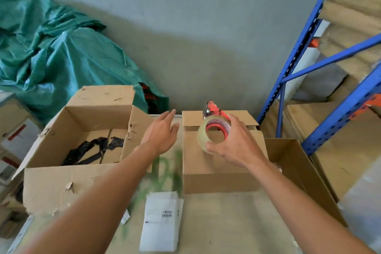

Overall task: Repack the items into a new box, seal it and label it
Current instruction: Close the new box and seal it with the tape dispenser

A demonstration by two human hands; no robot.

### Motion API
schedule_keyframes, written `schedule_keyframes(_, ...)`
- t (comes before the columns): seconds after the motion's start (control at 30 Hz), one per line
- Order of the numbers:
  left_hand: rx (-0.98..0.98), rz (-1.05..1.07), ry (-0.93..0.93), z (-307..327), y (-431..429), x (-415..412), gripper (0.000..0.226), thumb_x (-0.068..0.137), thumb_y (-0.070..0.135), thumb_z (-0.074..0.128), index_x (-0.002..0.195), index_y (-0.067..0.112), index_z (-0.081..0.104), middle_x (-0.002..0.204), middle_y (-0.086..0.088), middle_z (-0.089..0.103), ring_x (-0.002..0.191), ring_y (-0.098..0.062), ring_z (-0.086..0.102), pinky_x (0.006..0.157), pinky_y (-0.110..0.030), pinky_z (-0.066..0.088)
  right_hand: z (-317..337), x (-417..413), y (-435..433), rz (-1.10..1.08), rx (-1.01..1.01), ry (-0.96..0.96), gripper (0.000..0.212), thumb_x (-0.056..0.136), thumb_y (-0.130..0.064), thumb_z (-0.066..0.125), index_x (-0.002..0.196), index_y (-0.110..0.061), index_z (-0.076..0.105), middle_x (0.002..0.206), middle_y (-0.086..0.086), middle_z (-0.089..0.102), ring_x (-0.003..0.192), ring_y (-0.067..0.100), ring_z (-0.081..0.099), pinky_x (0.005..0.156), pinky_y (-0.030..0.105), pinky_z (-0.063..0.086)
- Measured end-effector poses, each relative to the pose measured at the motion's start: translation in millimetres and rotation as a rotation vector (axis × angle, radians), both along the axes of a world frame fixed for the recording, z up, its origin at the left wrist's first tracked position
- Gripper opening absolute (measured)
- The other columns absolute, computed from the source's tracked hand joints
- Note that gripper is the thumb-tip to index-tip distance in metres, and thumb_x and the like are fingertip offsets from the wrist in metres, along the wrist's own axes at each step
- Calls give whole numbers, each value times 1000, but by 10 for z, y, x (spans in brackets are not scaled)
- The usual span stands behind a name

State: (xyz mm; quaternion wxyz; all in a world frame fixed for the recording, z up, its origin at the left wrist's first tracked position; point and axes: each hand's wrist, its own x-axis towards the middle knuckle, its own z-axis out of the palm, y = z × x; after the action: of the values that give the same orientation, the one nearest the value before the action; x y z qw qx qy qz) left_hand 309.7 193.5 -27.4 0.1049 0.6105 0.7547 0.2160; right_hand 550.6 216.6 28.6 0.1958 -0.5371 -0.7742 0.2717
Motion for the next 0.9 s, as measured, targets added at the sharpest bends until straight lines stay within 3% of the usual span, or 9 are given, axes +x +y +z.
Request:
schedule_keyframes(0.1, -146, -91, -39, -95, 189, 271, 72, 107, 47, 35, 163, 21, 1, 171, -4, -5, 153, -29, 23, 120, -44, 26, 60, 288, 306, 8, 19, -23, 95, 56, -61, 81, 136, -28, 43, 124, -10, 54, 106, 12, 54, 83, 30, 47)
schedule_keyframes(0.23, -365, -106, 13, -354, 266, 463, 78, 107, 52, 29, 161, 15, -12, 168, -9, -18, 156, -37, -2, 126, -50, 11, 7, 576, 678, 65, -33, -99, 99, 54, -63, 81, 138, -32, 38, 125, -10, 51, 109, 13, 56, 90, 38, 54)
schedule_keyframes(0.37, -495, -77, -42, -649, 212, 490, 78, 105, 54, 28, 161, 18, -14, 169, -8, -17, 156, -36, 5, 125, -50, 14, -124, 728, 911, 161, -11, -186, 110, 55, -63, 82, 147, -34, 30, 136, -9, 44, 117, 16, 51, 93, 40, 52)
schedule_keyframes(0.5, -494, -11, -145, -781, 211, 544, 75, 107, 48, 29, 161, 22, -16, 168, -4, -21, 155, -33, 15, 124, -46, 18, -225, 787, 1052, 285, 130, -371, 115, 59, -53, 84, 151, -37, 17, 142, -1, 36, 126, 26, 39, 94, 40, 49)
schedule_keyframes(0.67, -494, 16, -168, -773, 220, 603, 73, 109, 45, 27, 160, 21, -20, 166, -4, -26, 154, -32, 18, 124, -42, 15, -346, 721, 1155, 451, 318, -603, 115, 63, -47, 84, 153, -31, 16, 141, 2, 36, 125, 29, 34, 94, 43, 50)
schedule_keyframes(0.9, -483, 38, -197, -804, 207, 599, 74, 107, 48, 28, 160, 26, -19, 167, -2, -24, 155, -31, 14, 125, -45, 14, -464, 751, 1195, 553, 396, -520, 96, 78, -42, 81, 154, -25, 24, 155, -2, 33, 139, 25, 27, 109, 43, 42)
